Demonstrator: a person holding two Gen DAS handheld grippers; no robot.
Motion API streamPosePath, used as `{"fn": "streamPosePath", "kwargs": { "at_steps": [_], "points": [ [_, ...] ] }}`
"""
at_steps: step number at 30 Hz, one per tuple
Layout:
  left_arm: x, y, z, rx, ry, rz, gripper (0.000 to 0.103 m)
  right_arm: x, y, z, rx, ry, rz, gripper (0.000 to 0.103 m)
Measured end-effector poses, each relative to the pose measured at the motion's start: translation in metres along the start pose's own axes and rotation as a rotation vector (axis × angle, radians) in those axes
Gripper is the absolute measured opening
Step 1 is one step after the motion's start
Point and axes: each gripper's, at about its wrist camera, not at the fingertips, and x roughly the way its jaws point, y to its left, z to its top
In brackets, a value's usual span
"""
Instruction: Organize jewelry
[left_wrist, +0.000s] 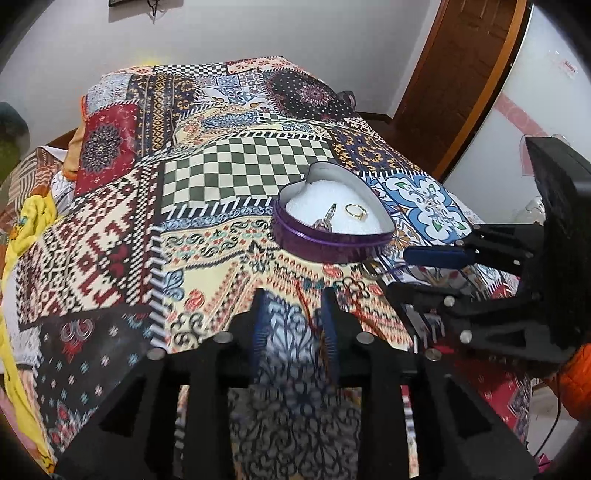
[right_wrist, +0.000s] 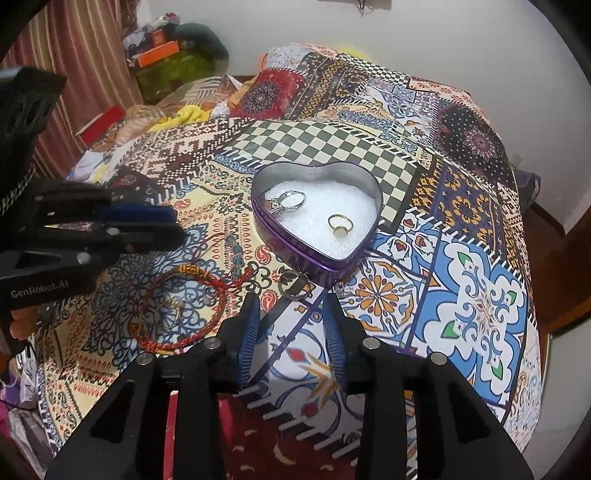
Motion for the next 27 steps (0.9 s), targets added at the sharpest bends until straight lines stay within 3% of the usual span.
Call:
{"fn": "streamPosePath", "kwargs": {
  "at_steps": [8,11,15,27],
  "points": [
    [0.026,-0.002,-0.001,0.012,0.015,0.018,0.027,0.012,0.001,0.005,-0.031,0.013,0.000,0.032],
    [0.028,-0.007,-0.004,0.046,0.017,0.019,0.014,0.019,0.001,0.006,-0.031,0.025,0.016,0.031],
    [0.029,-0.010,-0.004,0.072,0.022,0.028,0.001,0.023,-0.002,0.006,-0.014,0.029,0.053,0.018],
    [-0.008,-0.023,0.003,0.072,-0.048,0.013,0.000,-0.007,-0.005,0.007,0.014,-0.059,0.009,0.018]
  ]
}}
